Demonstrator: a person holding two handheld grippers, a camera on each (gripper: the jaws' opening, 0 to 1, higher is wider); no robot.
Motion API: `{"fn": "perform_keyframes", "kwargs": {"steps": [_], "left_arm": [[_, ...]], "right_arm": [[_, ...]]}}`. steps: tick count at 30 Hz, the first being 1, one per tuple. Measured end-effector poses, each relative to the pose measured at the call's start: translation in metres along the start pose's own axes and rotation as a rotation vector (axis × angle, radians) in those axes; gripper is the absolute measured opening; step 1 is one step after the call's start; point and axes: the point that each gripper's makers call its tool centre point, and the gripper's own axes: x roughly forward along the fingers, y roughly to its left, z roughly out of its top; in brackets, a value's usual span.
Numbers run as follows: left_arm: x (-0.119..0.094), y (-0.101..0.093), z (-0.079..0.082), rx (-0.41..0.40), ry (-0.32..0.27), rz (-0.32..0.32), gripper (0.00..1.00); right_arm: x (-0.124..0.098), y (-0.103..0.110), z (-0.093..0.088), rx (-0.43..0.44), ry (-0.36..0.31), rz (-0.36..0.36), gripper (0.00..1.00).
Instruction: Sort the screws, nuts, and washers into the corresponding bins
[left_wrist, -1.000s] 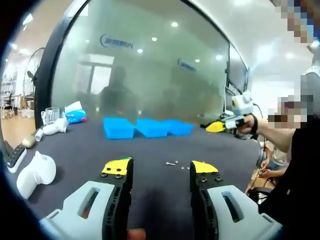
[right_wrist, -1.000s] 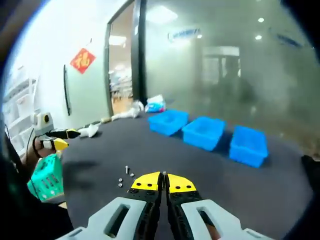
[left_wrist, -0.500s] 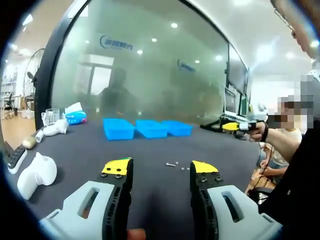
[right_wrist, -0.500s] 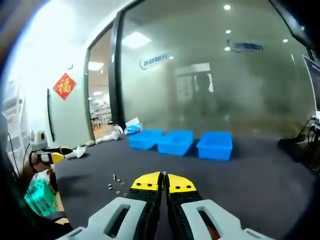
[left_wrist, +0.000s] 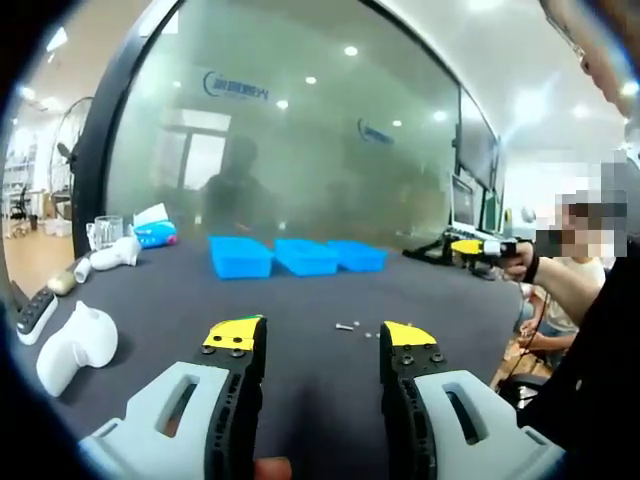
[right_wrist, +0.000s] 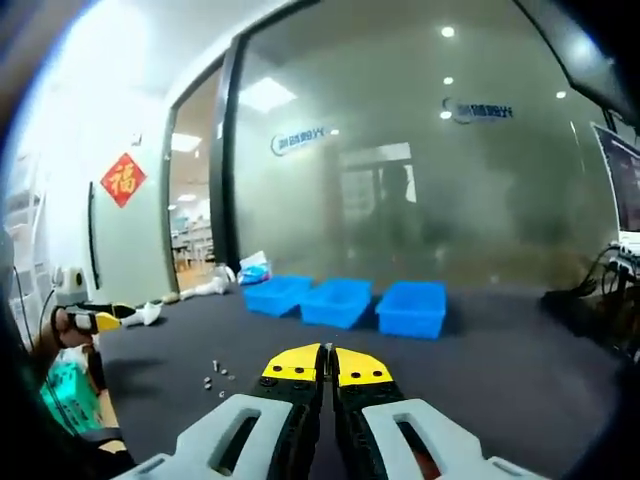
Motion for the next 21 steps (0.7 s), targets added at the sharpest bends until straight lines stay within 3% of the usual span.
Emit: {"fn": "perform_keyframes", "kwargs": {"steps": [11,21], "left_arm": [[0.0,0.0,0.002,0.006,-0.004,0.002,0.44],[-0.001,0.001,0.002,0.005,-0.004,0.005,0.44]], "right_arm": [[0.011,-0.022,0.024,0.012,-0.098,-0.054,0.01],[0.052,-0.036,0.038,-0.004,-0.095,-0.054,0.01]]}}
